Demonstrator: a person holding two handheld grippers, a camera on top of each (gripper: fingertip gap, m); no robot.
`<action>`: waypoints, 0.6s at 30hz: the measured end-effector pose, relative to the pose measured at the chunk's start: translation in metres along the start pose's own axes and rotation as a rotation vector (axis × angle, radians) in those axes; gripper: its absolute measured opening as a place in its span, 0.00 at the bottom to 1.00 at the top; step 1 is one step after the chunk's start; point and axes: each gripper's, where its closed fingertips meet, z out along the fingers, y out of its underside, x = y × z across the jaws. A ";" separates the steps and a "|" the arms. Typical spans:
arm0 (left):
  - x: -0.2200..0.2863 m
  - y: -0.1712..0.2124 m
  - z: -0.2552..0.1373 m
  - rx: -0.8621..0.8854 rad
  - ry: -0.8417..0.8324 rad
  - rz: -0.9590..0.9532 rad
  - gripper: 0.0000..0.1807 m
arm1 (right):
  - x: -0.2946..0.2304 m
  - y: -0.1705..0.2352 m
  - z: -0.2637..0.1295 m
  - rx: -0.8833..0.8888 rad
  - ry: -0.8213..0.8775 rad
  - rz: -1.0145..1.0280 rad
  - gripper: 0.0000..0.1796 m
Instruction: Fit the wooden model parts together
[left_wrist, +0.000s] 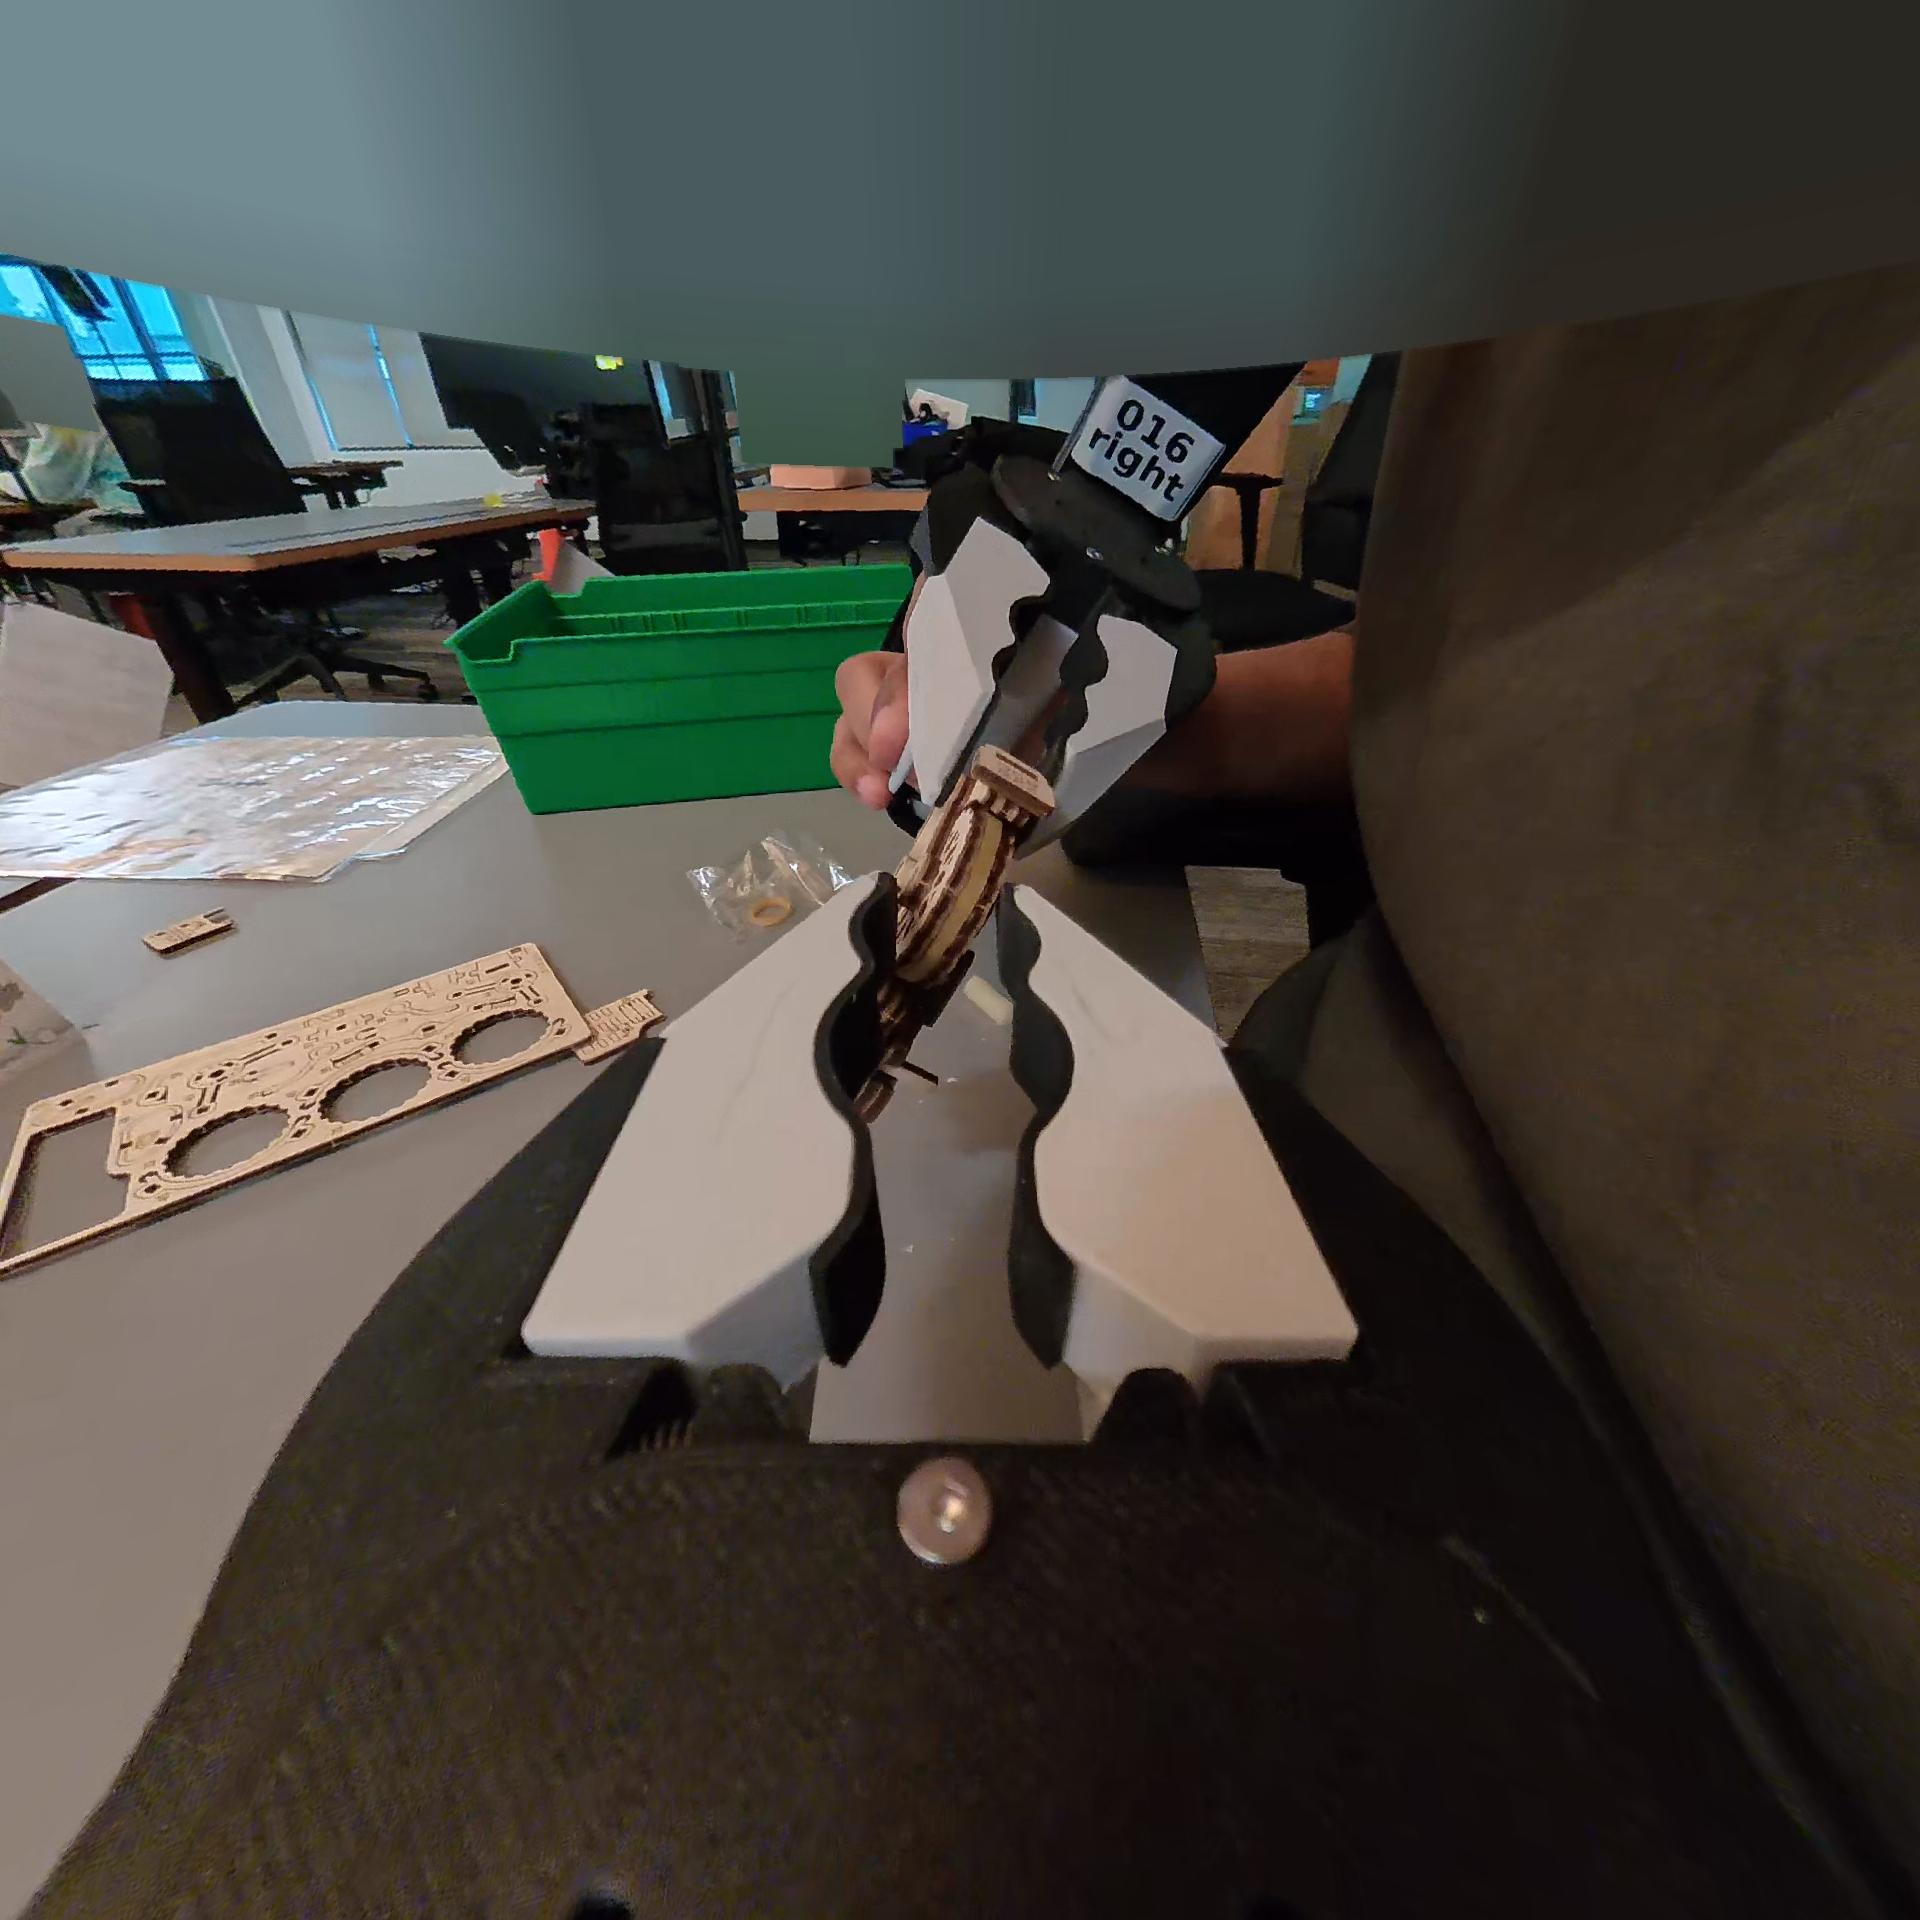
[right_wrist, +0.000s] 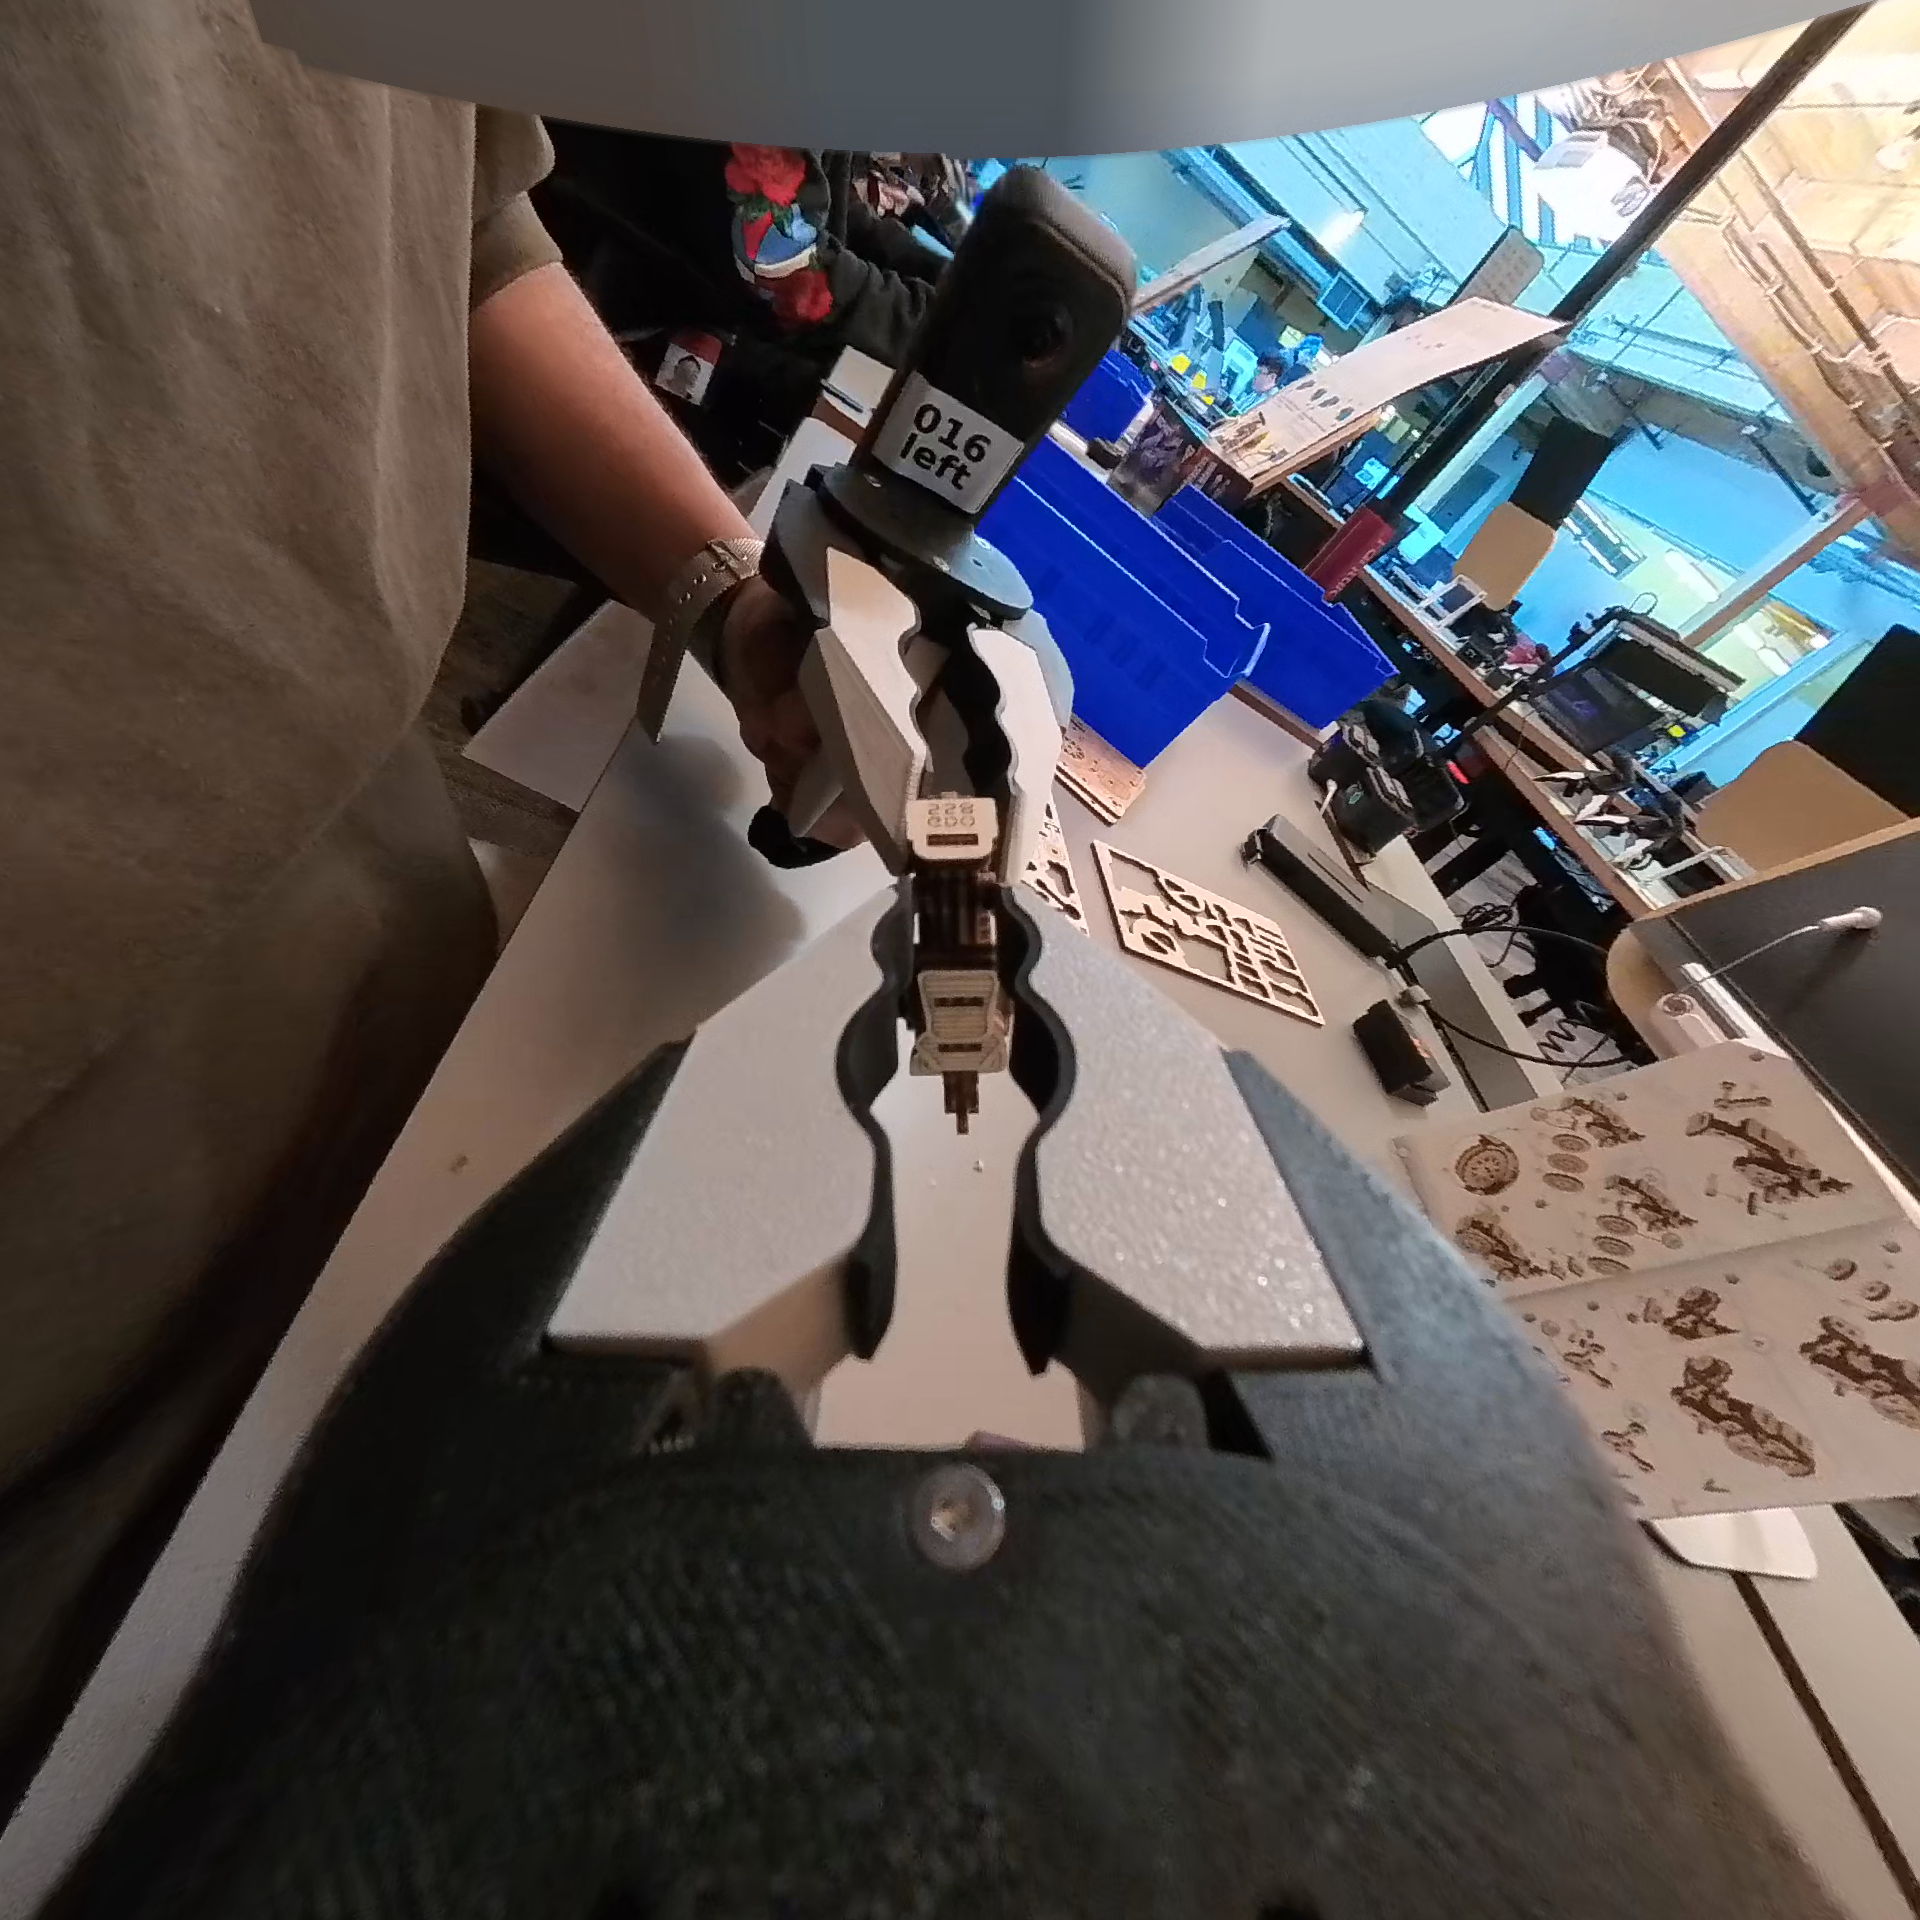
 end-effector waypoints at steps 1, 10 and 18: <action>0.000 0.000 0.000 -0.001 -0.002 0.000 0.09 | 0.000 0.000 0.000 0.001 -0.001 0.007 0.08; -0.001 0.011 0.005 -0.061 -0.028 0.038 0.09 | -0.003 0.006 0.004 -0.020 -0.077 0.199 0.07; -0.004 0.014 0.007 -0.086 -0.050 0.036 0.08 | 0.001 0.008 0.006 0.000 -0.106 0.363 0.07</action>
